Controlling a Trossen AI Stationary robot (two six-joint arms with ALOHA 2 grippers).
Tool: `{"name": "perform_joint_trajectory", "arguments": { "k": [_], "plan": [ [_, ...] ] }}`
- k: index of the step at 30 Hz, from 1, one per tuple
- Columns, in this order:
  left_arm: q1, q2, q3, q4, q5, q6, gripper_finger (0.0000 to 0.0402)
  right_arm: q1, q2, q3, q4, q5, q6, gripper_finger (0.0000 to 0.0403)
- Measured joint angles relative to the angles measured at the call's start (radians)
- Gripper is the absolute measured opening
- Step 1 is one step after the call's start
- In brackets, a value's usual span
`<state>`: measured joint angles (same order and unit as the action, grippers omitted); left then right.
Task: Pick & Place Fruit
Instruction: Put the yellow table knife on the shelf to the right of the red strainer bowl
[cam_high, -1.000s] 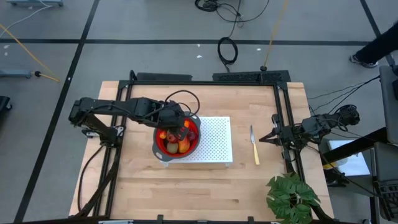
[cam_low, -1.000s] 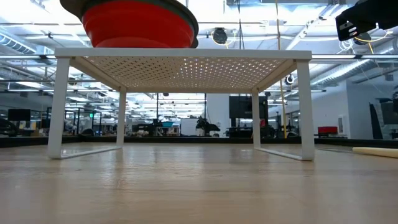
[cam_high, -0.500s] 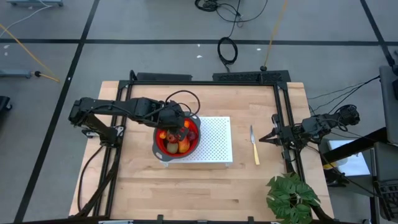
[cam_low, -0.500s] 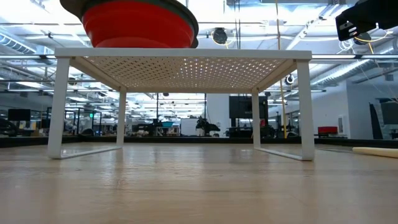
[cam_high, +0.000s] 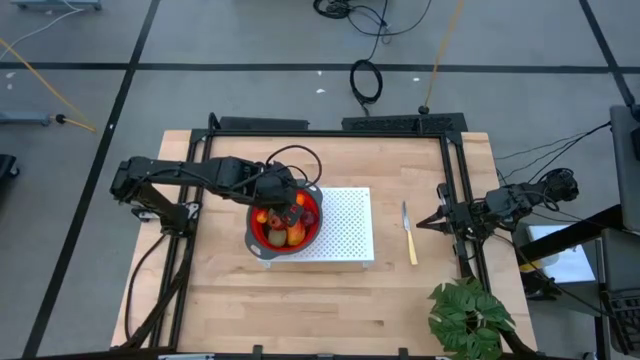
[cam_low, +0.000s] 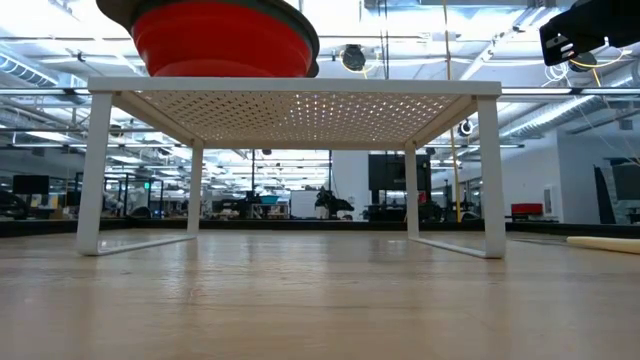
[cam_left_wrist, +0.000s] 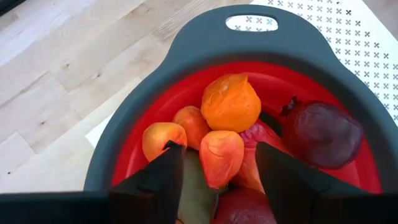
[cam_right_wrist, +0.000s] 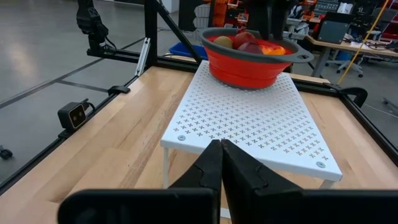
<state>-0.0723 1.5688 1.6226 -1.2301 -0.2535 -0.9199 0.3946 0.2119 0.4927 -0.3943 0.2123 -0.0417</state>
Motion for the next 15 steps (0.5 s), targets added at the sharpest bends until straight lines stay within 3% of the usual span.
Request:
{"name": "perform_joint_trajectory", "arguments": {
  "k": [7,15],
  "plan": [
    [0.006,-0.017,-0.001,0.002,-0.049,0.014,0.0212,0.000,0.000,0.000,0.000,0.000,0.001,0.0000],
    [-0.004,-0.106,-0.001,0.032,-0.120,0.077,0.0148,0.000,0.000,0.000,-0.001,0.000,0.005,0.0000]
  ]
}}
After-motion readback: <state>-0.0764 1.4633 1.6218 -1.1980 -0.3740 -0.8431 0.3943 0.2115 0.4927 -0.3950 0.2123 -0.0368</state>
